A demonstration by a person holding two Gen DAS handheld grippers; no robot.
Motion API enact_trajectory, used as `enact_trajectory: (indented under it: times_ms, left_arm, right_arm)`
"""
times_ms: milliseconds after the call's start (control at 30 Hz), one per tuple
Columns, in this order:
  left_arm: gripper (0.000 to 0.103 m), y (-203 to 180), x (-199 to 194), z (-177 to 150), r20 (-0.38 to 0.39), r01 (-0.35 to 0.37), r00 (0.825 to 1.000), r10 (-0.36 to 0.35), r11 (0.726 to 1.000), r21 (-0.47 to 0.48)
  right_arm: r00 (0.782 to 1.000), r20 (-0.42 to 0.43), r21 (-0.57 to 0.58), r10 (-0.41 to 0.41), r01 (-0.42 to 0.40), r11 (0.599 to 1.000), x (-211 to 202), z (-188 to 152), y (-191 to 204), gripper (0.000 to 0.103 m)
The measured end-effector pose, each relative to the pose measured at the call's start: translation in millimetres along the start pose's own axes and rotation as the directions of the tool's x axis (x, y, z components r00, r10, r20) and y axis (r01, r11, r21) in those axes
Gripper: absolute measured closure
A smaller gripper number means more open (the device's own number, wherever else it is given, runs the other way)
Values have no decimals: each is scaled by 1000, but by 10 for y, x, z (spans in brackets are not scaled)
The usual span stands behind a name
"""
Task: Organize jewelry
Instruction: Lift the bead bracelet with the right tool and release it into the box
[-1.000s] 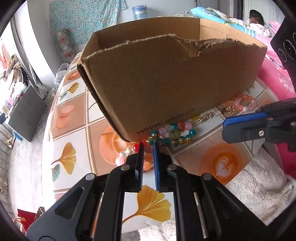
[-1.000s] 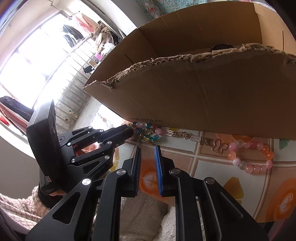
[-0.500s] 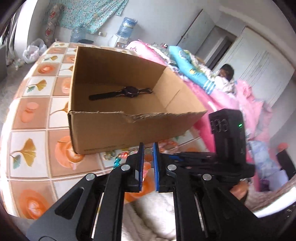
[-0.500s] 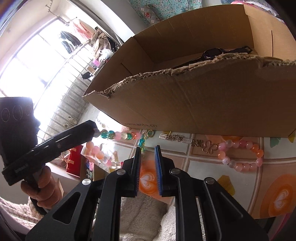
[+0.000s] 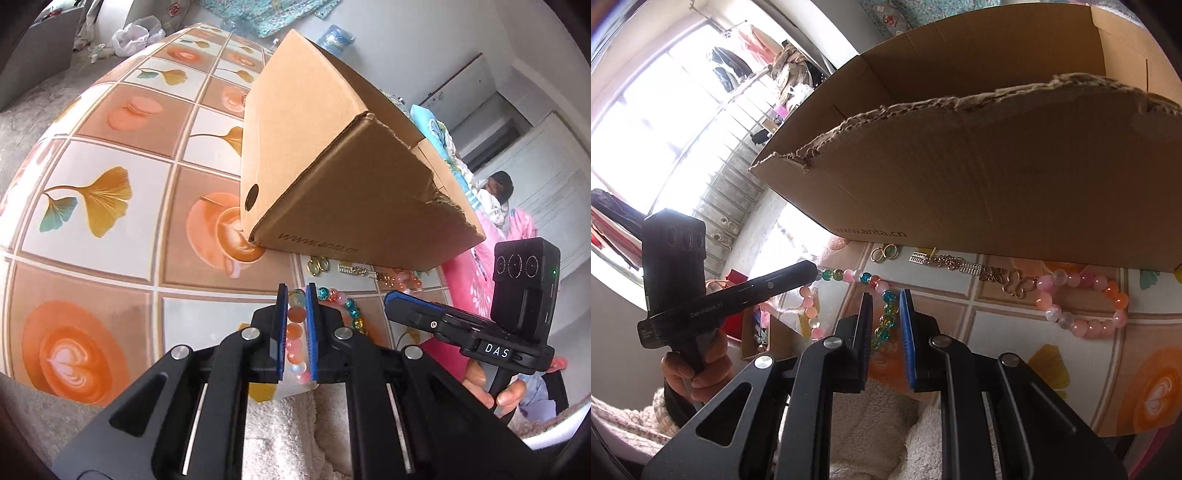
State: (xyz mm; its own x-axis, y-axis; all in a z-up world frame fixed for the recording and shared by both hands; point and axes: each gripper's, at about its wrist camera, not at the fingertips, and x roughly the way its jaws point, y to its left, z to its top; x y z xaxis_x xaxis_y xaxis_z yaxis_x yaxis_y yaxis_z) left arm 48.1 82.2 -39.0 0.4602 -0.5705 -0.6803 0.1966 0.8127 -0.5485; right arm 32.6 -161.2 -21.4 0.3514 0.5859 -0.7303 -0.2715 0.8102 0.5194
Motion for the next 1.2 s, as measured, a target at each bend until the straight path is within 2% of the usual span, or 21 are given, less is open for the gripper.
enact_trajectory:
  times_ms: [200,233,333,500,567,700,833,900,1000,1033,1100,1200]
  left_arm:
    - [94,58,-89,-4,14,-47,999,47,998,44]
    - [93,62,-103,-6,19,-57,998,56,997,51]
    - [81,74,-154,-26,27,-70,997,68,995,72]
    - [78,-9,-170,-82,15,-113,994,112,982,152]
    - [78,-83,-121,-120,8,-161,987,163,966,204]
    - [78,-259,27,-189,2,-254,964,267,915,314]
    - [78,-354,103,-202,23,-299,950,311,885,356]
    - [81,-394,132,-203,38,-327,940,339,864,383]
    - [90,-442,170,-229,70,-378,919,388,818,433]
    - [94,-450,170,-232,73,-378,919,388,815,439]
    - [94,-464,165,-234,78,-384,916,393,806,451]
    - [95,-470,112,-225,79,-360,928,365,819,447]
  right_arm:
    - [995,-29,-92,-98,95,991,199,-6,209,87]
    - [993,-36,-100,-110,106,989,226,0,230,87]
    - [989,-31,-131,-147,142,981,274,-1,289,87]
    - [979,-16,-199,-203,196,960,307,-11,425,87]
    - [974,-12,-223,-226,217,950,322,-16,479,87]
    - [965,-7,-258,-261,251,933,350,-3,576,87]
    - [959,0,-278,-285,274,921,397,6,650,87]
    - [958,4,-279,-288,278,919,428,3,671,87]
    - [957,16,-278,-291,284,918,426,-10,666,89]
    - [958,23,-273,-287,282,920,422,-13,658,90]
    - [962,26,-247,-271,269,931,406,-3,622,93]
    - [977,13,-188,-215,213,959,362,0,516,93]
